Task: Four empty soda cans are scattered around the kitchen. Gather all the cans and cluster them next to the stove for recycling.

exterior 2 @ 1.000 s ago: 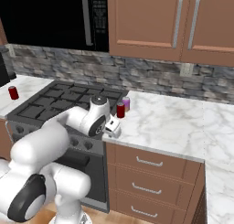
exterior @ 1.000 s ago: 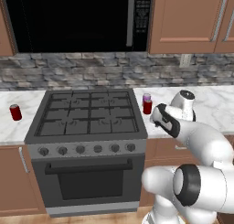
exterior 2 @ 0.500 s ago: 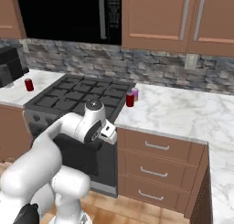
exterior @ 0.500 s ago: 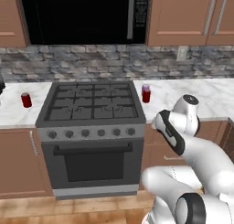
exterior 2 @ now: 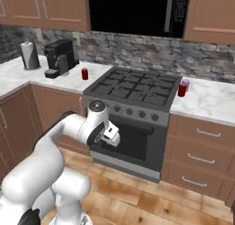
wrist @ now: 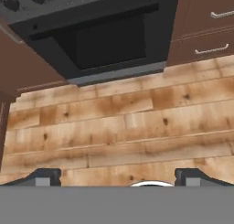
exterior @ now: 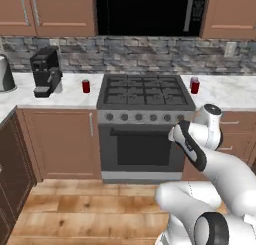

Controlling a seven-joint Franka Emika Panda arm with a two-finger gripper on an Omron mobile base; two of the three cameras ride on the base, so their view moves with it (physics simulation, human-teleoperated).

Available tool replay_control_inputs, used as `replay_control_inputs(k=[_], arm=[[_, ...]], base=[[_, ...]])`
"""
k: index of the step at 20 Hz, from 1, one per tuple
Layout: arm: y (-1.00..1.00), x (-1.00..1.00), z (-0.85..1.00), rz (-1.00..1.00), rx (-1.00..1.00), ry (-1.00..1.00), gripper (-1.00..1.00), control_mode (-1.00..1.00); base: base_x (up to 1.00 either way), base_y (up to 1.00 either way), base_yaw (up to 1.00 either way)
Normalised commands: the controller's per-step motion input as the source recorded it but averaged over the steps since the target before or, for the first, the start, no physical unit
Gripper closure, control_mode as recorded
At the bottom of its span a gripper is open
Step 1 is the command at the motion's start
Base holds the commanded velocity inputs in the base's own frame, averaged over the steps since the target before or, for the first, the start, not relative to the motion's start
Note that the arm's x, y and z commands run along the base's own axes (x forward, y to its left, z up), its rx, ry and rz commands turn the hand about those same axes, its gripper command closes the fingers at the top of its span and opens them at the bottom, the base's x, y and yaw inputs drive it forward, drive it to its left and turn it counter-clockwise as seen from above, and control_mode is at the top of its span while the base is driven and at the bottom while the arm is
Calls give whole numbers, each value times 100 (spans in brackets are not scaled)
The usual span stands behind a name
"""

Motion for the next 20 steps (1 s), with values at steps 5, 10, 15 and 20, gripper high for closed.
replay_control_inputs(k=[5, 10, 15, 20], arm=[[0, 0, 0, 0, 0, 0, -100, 100], [0, 0, 0, 0, 0, 0, -100, 100], [0, 0, 0, 0, 0, 0, -100, 100], [0, 0, 0, 0, 0, 0, -100, 100]], base=[[-47, 100, 54], [-66, 100, 54], [-63, 100, 52], [-51, 100, 53]])
